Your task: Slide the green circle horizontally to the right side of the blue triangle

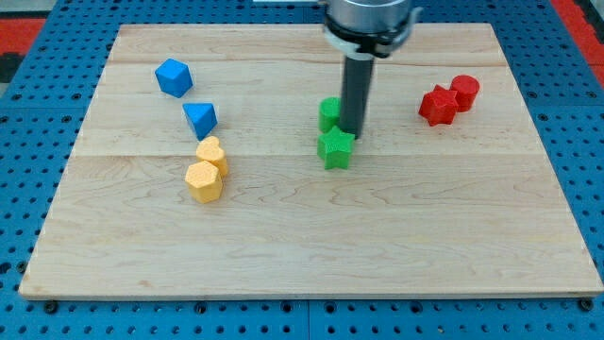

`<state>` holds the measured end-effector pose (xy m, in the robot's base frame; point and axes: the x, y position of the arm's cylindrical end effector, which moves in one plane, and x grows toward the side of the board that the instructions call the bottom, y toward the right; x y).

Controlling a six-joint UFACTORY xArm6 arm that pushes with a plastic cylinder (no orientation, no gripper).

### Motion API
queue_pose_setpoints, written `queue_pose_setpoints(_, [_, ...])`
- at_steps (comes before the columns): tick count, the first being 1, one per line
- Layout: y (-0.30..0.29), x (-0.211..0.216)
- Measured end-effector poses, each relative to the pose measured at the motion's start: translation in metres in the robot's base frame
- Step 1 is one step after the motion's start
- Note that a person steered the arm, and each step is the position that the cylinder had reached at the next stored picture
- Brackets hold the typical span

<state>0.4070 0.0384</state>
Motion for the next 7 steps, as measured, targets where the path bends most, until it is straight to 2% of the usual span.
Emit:
queue_pose_setpoints(1, [0.005,-0.004])
queue_pose_setpoints(2, [0.04,-0.019])
queue_pose_setpoints(4, [-0.022,-0.04])
queue_pose_setpoints(5, [-0.027,-0.078])
queue_pose_setpoints(6, [-0.023,-0.149])
queue_pose_setpoints(7, [-0.048,-0.177])
